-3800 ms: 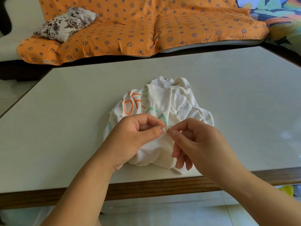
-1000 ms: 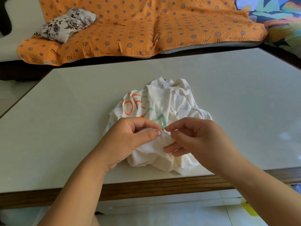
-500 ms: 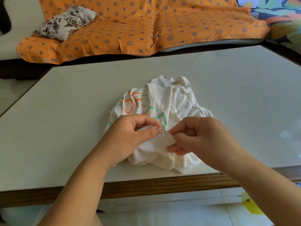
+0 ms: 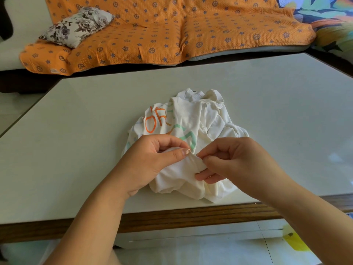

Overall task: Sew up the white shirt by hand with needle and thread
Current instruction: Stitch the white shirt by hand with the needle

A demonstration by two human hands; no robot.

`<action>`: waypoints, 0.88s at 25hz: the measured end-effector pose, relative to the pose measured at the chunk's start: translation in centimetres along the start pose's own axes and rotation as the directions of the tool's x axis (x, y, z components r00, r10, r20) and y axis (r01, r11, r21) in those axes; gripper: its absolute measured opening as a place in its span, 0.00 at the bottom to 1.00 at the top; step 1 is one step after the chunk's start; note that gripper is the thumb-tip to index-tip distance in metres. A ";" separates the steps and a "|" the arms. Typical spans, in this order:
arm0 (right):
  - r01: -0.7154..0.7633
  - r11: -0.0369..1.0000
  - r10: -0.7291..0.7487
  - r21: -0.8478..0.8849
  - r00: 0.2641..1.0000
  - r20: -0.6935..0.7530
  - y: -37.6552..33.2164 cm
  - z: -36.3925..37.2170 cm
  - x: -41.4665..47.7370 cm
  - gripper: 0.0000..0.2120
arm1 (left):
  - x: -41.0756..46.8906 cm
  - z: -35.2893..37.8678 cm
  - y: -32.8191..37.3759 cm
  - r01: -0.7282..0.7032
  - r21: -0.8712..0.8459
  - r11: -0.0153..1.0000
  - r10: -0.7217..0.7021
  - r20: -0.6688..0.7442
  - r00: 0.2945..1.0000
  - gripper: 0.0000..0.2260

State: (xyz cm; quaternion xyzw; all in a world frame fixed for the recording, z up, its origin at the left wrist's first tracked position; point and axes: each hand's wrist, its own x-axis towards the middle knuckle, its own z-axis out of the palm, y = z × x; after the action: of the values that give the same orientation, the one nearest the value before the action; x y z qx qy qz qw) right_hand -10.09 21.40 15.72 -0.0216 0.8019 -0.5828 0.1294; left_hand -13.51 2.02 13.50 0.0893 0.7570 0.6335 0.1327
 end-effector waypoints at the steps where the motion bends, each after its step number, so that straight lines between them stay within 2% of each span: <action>1: -0.002 1.000 0.002 0.002 1.000 0.002 0.0 0.0 0.0 0.09 | 0.0 0.0 0.0 0.003 -0.004 1.000 -0.003 0.006 1.000 0.03; 10: 0.017 0.999 -0.018 0.035 0.999 0.041 0.3 -0.2 0.2 0.08 | 0.0 0.2 0.2 0.026 -0.068 0.997 -0.025 0.022 0.999 0.05; 15: 0.035 0.994 -0.044 0.100 0.995 0.084 0.6 -0.4 0.4 0.07 | 0.1 0.2 0.2 0.108 -0.157 0.982 -0.099 0.060 0.993 0.05; 22: 0.031 0.984 -0.038 0.173 0.998 0.040 1.1 0.0 1.0 0.05 | 0.0 0.6 0.4 0.135 -0.223 0.965 -0.124 0.062 0.990 0.06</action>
State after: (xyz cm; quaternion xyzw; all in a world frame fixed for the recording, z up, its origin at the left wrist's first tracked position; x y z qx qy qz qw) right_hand -10.90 21.58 14.47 -0.0368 0.7450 -0.6516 0.1379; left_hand -13.38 2.66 13.76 0.0388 0.6807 0.7034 0.2009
